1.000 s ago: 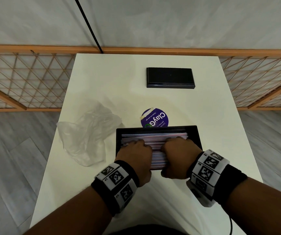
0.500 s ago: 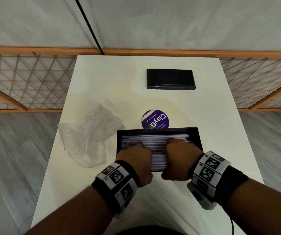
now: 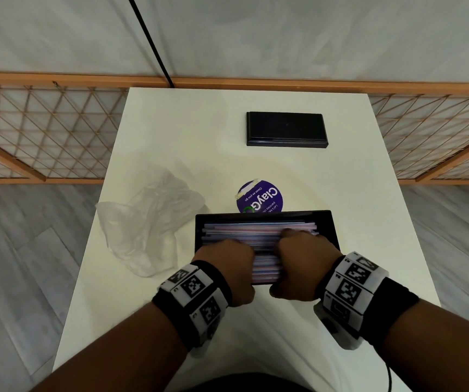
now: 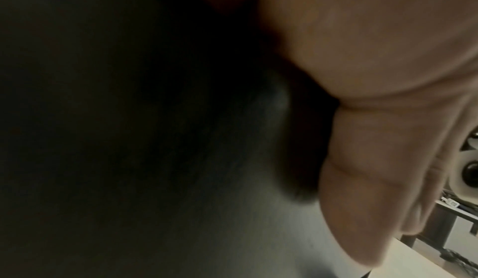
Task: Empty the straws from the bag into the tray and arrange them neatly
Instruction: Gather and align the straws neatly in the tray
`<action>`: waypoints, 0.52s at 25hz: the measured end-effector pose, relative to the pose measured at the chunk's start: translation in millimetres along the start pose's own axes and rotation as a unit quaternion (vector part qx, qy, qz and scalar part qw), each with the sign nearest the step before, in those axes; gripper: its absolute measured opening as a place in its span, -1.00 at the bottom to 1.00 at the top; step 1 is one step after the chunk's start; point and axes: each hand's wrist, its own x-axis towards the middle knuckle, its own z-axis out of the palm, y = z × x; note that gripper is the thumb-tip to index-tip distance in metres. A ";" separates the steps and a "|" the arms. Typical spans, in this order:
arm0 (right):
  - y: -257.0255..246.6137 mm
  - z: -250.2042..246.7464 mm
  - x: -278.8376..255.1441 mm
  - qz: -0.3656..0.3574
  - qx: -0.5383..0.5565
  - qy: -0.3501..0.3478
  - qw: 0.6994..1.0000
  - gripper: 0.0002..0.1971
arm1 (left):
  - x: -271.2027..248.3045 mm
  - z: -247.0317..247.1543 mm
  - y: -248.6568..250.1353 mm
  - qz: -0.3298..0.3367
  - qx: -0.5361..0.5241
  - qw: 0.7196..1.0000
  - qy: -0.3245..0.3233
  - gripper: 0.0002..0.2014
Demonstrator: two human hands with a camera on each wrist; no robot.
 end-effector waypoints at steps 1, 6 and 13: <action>0.1 -0.3 -0.2 0.001 -0.001 -0.001 1.000 -0.62 | 0.3 0.4 -0.2 0.002 -0.002 1.000 0.001 -0.55; 1.8 5.1 -1.5 -0.003 0.009 0.011 1.000 -0.50 | 0.3 4.0 -4.1 0.027 -0.018 0.999 0.031 -0.44; 6.7 13.5 -5.1 -0.015 -0.022 0.054 0.998 -0.23 | -5.4 4.3 -1.6 0.057 0.004 0.995 0.085 -0.43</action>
